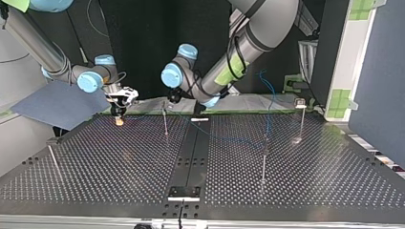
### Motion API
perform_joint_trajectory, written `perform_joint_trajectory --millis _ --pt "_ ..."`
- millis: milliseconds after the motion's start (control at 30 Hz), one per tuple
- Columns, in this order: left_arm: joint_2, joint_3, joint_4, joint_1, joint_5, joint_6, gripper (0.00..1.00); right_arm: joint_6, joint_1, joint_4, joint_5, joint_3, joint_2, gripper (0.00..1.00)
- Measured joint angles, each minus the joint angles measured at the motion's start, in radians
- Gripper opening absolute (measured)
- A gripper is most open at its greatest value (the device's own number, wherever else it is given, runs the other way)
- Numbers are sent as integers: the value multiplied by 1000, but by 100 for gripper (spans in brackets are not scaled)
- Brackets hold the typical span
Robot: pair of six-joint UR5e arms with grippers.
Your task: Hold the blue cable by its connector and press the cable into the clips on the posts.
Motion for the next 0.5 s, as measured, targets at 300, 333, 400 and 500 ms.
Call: perform_joint_trajectory --millis 300,333,400,500 --pt "0 0 20 -11 12 -20 100 0 -1 -1 0 0 1 0" --pt "0 0 21 -12 12 -22 100 0 -1 -1 0 0 1 0" --pt "0 0 23 -13 12 -24 100 0 -1 -2 0 0 2 0" --pt "0 0 24 -13 12 -27 100 0 -1 -2 0 0 2 0"
